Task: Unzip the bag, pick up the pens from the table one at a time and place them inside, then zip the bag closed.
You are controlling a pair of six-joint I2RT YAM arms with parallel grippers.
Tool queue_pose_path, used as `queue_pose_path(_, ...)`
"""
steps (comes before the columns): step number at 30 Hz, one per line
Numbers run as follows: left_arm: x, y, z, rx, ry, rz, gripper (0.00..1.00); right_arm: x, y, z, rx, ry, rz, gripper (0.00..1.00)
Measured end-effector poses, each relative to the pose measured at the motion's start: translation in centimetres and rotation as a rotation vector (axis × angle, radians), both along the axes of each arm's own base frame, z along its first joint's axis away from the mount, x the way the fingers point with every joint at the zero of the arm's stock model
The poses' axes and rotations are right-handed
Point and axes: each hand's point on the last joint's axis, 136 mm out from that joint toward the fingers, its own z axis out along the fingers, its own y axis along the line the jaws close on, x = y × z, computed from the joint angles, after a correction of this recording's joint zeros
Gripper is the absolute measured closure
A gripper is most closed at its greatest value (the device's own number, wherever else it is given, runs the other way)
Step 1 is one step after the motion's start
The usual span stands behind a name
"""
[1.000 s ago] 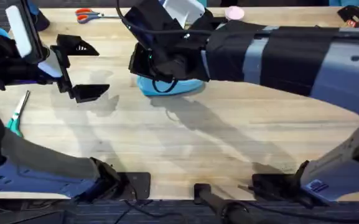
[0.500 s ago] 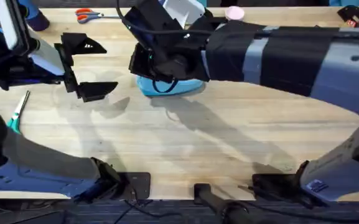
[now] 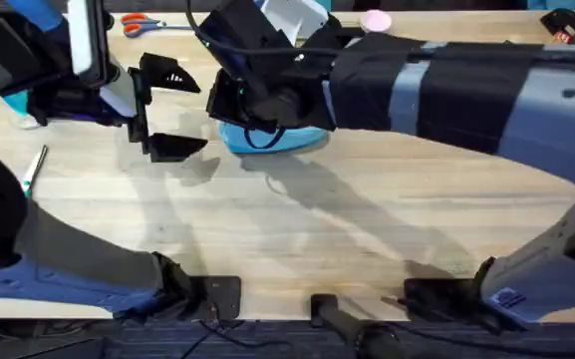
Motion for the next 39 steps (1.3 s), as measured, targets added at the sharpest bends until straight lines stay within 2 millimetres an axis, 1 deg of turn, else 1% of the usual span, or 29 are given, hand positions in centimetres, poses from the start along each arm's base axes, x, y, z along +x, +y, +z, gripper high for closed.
queue_pose_path(3,0.2,0.0,-0.7,-0.031,0.049,0.023,0.005,0.0,0.0,0.0,0.0,0.0,0.0,0.971)
queue_pose_path(8,0.6,-0.6,-2.3,-0.145,0.127,0.05,0.007,0.0,0.0,0.0,0.0,0.0,0.0,0.971)
queue_pose_path(14,1.4,-1.3,-2.7,-0.291,0.16,0.081,0.006,0.0,0.0,0.0,0.0,0.0,0.0,0.971)
queue_pose_path(18,1.8,-1.8,-3.1,-0.348,0.17,0.083,0.006,0.0,0.0,0.0,0.0,0.0,0.0,0.971)
queue_pose_path(22,2.0,-3.0,-3.4,-0.377,0.178,0.057,0.006,0.0,0.0,0.0,0.0,0.0,0.0,0.971)
queue_pose_path(29,2.3,-4.9,-3.3,-0.378,0.146,-0.004,0.006,0.0,0.0,0.0,0.0,0.0,0.0,0.971)
queue_pose_path(39,2.0,-6.8,-3.3,-0.369,0.153,-0.063,0.007,0.0,0.0,0.0,0.0,0.0,0.0,0.971)
